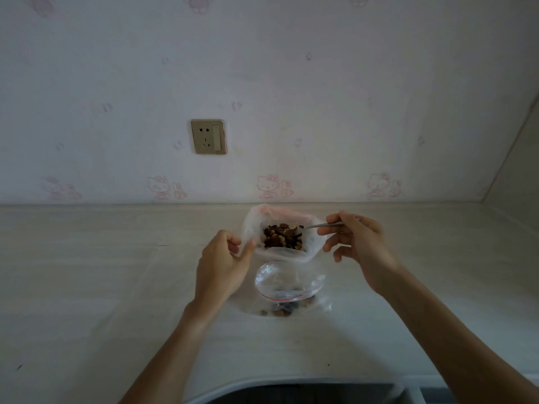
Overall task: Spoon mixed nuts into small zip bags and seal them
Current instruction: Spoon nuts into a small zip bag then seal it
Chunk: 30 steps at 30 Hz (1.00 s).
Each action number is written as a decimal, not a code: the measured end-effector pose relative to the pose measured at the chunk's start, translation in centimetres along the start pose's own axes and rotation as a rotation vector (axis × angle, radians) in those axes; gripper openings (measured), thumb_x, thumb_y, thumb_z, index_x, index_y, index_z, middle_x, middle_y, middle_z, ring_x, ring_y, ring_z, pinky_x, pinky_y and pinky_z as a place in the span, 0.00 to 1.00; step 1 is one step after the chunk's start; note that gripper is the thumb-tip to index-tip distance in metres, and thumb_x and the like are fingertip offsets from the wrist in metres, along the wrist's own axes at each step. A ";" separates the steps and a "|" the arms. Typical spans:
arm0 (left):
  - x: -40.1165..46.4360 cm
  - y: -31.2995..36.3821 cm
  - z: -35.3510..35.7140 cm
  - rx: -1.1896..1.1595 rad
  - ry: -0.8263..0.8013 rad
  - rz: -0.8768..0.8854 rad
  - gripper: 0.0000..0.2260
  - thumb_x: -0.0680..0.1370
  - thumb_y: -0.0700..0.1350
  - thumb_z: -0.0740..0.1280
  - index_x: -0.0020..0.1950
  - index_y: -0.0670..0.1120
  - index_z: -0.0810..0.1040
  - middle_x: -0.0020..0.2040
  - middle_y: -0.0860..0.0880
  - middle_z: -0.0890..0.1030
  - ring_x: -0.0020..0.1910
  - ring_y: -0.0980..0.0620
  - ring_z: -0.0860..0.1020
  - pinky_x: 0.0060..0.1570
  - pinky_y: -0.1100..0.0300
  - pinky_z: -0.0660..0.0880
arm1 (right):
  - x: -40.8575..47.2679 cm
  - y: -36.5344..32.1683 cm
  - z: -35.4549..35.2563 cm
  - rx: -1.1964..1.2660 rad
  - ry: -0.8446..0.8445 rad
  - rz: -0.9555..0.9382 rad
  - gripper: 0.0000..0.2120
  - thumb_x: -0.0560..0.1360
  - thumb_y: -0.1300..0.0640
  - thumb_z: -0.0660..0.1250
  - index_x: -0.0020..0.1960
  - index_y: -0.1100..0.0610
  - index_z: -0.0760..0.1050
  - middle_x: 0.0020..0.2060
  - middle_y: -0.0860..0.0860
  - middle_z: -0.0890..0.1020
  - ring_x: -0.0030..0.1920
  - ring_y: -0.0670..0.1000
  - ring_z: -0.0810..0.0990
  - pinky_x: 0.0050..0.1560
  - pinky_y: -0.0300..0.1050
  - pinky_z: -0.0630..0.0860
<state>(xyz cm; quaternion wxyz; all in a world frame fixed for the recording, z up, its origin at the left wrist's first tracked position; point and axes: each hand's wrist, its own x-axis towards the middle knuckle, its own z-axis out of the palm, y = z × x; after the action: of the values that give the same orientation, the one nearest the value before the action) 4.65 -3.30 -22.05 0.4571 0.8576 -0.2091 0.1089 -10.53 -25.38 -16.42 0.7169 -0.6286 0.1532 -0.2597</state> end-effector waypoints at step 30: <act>-2.7 0.3 -0.8 -0.126 -0.281 0.151 0.06 0.79 0.55 0.72 0.44 0.57 0.85 0.41 0.62 0.85 0.39 0.61 0.81 0.38 0.72 0.72 | -5.7 0.0 -2.0 -0.354 -0.127 -0.325 0.16 0.85 0.53 0.57 0.51 0.60 0.80 0.43 0.57 0.85 0.40 0.57 0.85 0.28 0.48 0.77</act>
<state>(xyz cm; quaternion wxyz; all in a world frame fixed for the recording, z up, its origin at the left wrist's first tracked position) 2.14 -2.06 -22.39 0.4668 0.8159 -0.3412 0.0088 -16.33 -23.79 -17.35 0.5526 -0.7759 0.0479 -0.3005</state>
